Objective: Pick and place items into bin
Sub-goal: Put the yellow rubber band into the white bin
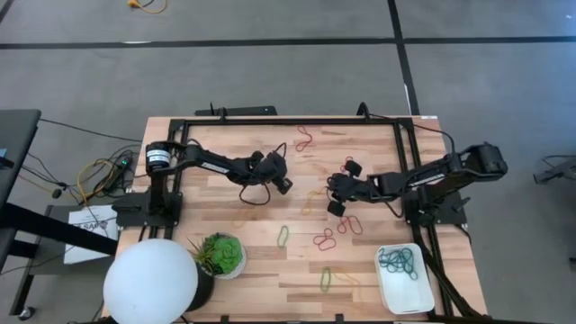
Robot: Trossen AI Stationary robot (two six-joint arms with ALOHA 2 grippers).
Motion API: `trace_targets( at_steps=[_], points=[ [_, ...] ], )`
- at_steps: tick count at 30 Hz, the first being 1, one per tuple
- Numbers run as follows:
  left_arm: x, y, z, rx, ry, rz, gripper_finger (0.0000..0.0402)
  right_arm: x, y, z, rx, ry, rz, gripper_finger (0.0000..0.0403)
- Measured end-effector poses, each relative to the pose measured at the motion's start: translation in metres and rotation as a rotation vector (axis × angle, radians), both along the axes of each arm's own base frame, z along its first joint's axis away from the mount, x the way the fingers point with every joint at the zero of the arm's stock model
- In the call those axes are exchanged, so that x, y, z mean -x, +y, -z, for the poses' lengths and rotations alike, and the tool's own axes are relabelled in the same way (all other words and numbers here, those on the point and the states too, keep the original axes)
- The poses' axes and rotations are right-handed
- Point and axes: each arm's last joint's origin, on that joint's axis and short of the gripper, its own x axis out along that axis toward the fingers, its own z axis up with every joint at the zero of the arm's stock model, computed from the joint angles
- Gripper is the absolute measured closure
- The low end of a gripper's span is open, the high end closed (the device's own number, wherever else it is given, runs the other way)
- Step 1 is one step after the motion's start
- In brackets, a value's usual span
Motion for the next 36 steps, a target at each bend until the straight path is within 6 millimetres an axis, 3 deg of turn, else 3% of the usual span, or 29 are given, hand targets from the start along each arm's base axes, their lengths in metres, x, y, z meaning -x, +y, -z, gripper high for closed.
trace_targets(
  at_steps=[9,15,18,23,28,33,36],
  points=[
    [0.001,-0.006,0.005,-0.022,0.029,-0.007,0.0302,-0.004,0.000,-0.010,-0.003,-0.096,0.000,0.0333],
    [-0.004,-0.010,0.020,-0.002,0.043,0.049,0.0385,-0.004,0.000,-0.011,-0.003,-0.100,0.000,0.0333],
    [-0.008,-0.017,0.019,-0.028,0.028,0.117,0.0394,-0.005,0.000,-0.011,-0.012,-0.114,0.003,0.0333],
    [-0.011,-0.041,-0.010,0.021,-0.039,0.332,0.0400,-0.007,0.004,-0.013,-0.023,-0.123,-0.101,0.0331],
    [-0.010,-0.057,-0.061,-0.028,-0.190,0.499,0.0401,-0.012,0.013,-0.019,0.041,-0.171,-0.210,0.0317],
    [-0.009,-0.079,-0.079,-0.076,-0.242,0.600,0.0401,-0.018,0.018,-0.027,0.011,-0.262,-0.337,0.0283],
    [-0.008,-0.084,-0.080,-0.086,-0.238,0.606,0.0401,-0.022,0.022,-0.025,0.003,-0.291,-0.372,0.0254]
  ],
)
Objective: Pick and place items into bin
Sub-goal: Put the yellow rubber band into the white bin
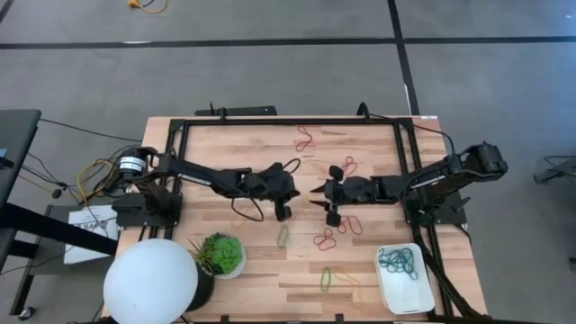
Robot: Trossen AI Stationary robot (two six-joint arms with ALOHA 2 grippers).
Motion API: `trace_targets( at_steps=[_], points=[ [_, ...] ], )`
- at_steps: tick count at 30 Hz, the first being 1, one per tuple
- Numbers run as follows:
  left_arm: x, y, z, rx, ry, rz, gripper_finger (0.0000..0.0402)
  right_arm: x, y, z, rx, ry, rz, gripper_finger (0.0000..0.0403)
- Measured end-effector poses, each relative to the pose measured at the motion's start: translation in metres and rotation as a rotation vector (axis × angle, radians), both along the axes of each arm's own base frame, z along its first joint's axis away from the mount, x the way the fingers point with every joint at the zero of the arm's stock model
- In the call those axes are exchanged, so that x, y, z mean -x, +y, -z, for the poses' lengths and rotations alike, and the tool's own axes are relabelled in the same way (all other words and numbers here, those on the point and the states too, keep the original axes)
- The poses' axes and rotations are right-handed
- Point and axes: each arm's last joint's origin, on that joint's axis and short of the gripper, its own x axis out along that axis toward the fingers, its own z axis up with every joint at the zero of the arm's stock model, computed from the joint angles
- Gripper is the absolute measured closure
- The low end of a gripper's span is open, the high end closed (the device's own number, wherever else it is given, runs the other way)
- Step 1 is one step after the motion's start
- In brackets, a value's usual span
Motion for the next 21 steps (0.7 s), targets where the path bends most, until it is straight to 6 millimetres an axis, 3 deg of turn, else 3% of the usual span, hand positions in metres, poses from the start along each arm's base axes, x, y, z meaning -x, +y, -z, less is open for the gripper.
trace_targets(
  at_steps=[7,12,17,21],
  points=[
    [-0.001,-0.011,-0.002,-0.006,-0.024,0.023,0.0401,-0.016,0.002,0.014,0.014,-0.073,-0.010,0.0192],
    [-0.001,-0.012,-0.002,-0.009,-0.021,0.021,0.0401,-0.037,-0.002,0.019,0.014,-0.077,0.021,0.0183],
    [-0.001,-0.012,-0.001,-0.016,-0.016,0.025,0.0401,-0.054,-0.004,0.026,0.016,0.012,0.025,0.0207],
    [0.000,-0.011,0.000,-0.028,0.002,0.009,0.0402,-0.060,-0.004,0.031,-0.008,0.127,0.051,0.0267]
  ],
)
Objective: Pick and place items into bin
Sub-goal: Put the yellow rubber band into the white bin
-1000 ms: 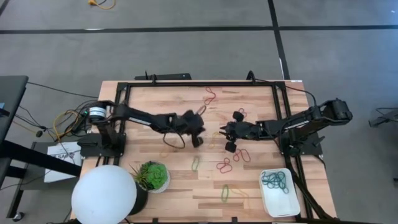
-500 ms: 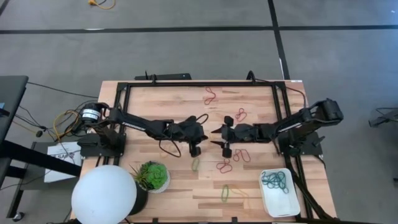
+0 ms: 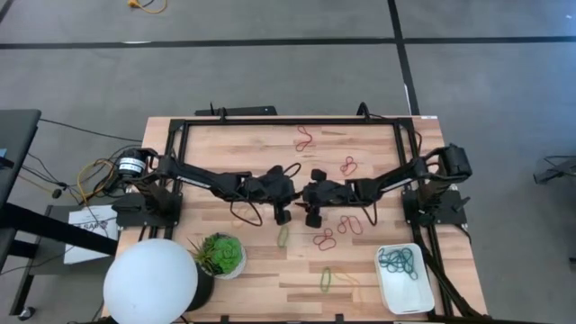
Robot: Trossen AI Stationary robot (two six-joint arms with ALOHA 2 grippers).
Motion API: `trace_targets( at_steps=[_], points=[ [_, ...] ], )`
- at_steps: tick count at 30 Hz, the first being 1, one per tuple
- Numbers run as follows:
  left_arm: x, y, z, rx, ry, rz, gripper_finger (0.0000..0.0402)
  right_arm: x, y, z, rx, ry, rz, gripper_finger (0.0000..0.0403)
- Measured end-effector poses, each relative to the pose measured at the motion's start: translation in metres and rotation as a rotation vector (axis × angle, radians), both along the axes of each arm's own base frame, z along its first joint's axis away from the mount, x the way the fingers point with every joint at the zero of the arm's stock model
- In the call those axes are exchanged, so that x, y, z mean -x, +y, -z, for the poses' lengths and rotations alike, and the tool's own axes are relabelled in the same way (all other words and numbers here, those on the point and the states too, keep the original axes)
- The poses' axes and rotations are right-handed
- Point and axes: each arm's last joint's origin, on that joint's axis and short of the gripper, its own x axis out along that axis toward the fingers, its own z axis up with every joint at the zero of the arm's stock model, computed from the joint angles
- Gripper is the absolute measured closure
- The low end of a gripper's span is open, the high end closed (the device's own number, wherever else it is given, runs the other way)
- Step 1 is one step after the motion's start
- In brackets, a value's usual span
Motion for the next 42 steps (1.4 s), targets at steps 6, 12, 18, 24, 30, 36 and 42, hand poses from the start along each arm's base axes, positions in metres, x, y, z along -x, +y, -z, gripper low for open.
trace_targets(
  at_steps=[6,12,18,24,30,36,42],
  points=[
    [0.007,0.003,0.008,-0.071,0.106,-0.097,0.0401,0.003,0.014,-0.007,0.167,0.019,0.093,0.0391],
    [0.009,0.005,0.009,-0.098,0.131,-0.140,0.0401,0.019,0.031,-0.030,0.297,0.024,0.161,0.0400],
    [0.007,0.004,0.007,-0.084,0.103,-0.137,0.0401,0.047,0.046,-0.071,0.336,-0.035,0.189,0.0400],
    [0.001,-0.002,0.000,-0.052,0.008,-0.078,0.0401,0.056,0.049,-0.089,0.205,-0.094,0.101,0.0380],
    [-0.001,-0.012,-0.004,-0.024,-0.042,-0.010,0.0401,0.043,0.037,-0.058,0.191,0.048,0.093,0.0316],
    [-0.002,-0.018,-0.005,-0.048,-0.053,0.022,0.0401,0.021,0.032,-0.029,0.144,0.054,0.054,0.0245],
    [-0.002,-0.018,-0.005,-0.053,-0.048,0.022,0.0401,0.011,0.030,-0.029,0.193,-0.030,0.066,0.0211]
  ],
)
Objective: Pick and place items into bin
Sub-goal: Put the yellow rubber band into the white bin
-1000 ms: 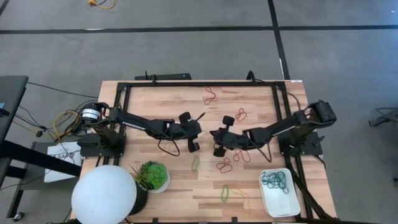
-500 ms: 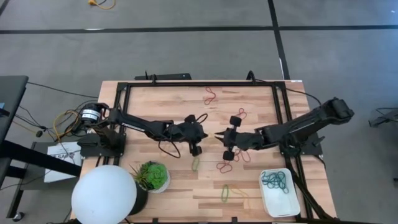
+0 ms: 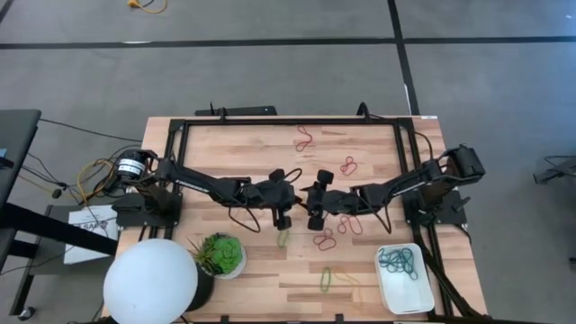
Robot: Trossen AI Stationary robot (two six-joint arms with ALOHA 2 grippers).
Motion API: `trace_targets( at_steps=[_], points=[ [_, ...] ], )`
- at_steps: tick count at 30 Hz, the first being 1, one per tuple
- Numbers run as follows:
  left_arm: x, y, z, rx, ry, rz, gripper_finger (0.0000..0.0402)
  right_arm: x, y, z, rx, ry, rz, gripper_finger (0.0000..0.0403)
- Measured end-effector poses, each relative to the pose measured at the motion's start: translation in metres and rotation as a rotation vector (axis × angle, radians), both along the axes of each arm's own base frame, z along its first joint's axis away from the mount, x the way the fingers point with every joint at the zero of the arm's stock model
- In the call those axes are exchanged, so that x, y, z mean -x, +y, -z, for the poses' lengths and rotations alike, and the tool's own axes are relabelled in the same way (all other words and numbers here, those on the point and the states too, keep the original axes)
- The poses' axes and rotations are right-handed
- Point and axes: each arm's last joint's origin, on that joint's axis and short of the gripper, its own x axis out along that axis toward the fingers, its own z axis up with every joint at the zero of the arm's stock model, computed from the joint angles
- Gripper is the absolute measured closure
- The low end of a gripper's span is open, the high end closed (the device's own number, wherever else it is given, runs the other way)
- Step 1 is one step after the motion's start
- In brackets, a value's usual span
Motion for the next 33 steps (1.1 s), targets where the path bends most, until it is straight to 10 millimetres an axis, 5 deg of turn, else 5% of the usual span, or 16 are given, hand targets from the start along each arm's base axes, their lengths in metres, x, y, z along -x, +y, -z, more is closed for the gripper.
trace_targets(
  at_steps=[4,11,17,26,33],
  points=[
    [0.000,0.000,0.000,-0.005,0.001,0.003,0.0401,0.000,0.001,0.000,-0.018,-0.003,-0.003,0.0243],
    [0.000,0.000,0.000,-0.008,0.003,-0.002,0.0401,0.003,0.003,0.004,-0.009,0.041,0.015,0.0390],
    [0.002,0.002,0.002,-0.047,0.029,-0.061,0.0401,0.015,0.021,-0.005,0.063,0.036,0.053,0.0399],
    [0.001,0.003,0.000,-0.059,0.011,-0.083,0.0399,0.065,0.047,-0.046,-0.022,0.009,0.109,0.0401],
    [-0.001,0.001,-0.003,-0.045,-0.028,-0.066,0.0359,0.083,0.058,-0.063,-0.114,-0.059,0.098,0.0402]
  ],
)
